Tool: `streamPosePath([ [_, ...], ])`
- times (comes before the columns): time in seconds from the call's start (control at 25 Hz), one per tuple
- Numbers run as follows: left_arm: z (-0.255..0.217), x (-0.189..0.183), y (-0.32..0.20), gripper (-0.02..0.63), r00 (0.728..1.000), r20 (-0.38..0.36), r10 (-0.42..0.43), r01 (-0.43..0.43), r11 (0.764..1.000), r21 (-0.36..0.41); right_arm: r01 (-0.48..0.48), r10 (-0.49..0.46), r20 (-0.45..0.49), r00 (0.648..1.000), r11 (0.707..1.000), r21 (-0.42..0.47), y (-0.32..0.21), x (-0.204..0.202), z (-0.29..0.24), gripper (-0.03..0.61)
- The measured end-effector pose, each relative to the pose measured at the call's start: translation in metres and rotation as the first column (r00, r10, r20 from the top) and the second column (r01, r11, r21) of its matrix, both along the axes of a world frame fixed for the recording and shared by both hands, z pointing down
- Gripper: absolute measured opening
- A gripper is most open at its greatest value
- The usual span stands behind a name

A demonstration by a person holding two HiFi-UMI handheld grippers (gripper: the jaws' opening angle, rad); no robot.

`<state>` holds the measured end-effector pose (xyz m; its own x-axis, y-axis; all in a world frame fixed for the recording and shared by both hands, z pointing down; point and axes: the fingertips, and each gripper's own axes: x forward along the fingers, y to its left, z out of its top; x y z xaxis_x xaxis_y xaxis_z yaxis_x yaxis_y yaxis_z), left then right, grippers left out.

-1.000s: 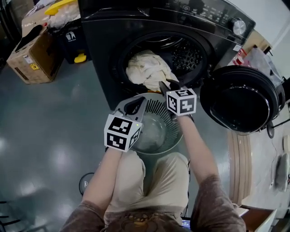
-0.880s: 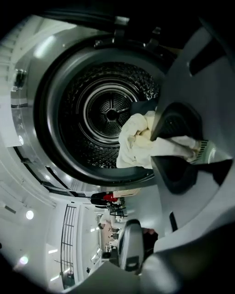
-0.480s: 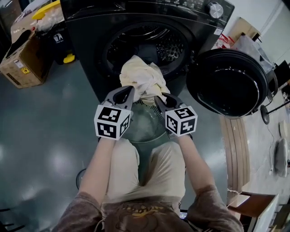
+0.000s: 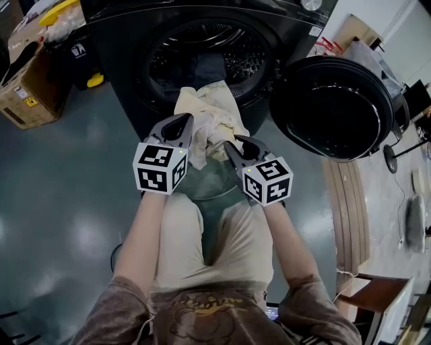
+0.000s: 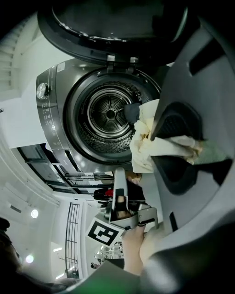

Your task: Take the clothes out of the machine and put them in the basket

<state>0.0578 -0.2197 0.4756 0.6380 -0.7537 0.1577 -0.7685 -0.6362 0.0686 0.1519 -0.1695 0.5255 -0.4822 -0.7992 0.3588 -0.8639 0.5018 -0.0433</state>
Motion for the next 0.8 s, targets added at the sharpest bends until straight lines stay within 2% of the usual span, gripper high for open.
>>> streamPosePath([
  [0.36,-0.001,0.004,0.0,0.006,1.0,-0.003,0.002,-0.002,1.0,0.003,0.039,-0.04,-0.012,0.999,0.999,-0.018,0.015,-0.001,0.001,0.085],
  [0.52,-0.001,0.006,0.002,0.006,1.0,-0.005,0.008,-0.008,1.0,0.0,0.016,-0.016,-0.01,1.0,1.0,-0.012,0.01,0.003,0.009,0.147],
  [0.64,-0.002,0.006,0.002,0.006,1.0,-0.005,0.011,-0.011,1.0,0.002,-0.019,0.018,0.035,0.999,0.999,0.026,0.003,0.006,0.0,0.143],
  [0.8,-0.002,0.005,0.003,0.006,1.0,-0.008,0.011,-0.011,1.0,0.0,-0.023,0.022,0.032,0.999,1.0,0.02,-0.003,0.004,0.001,0.215],
])
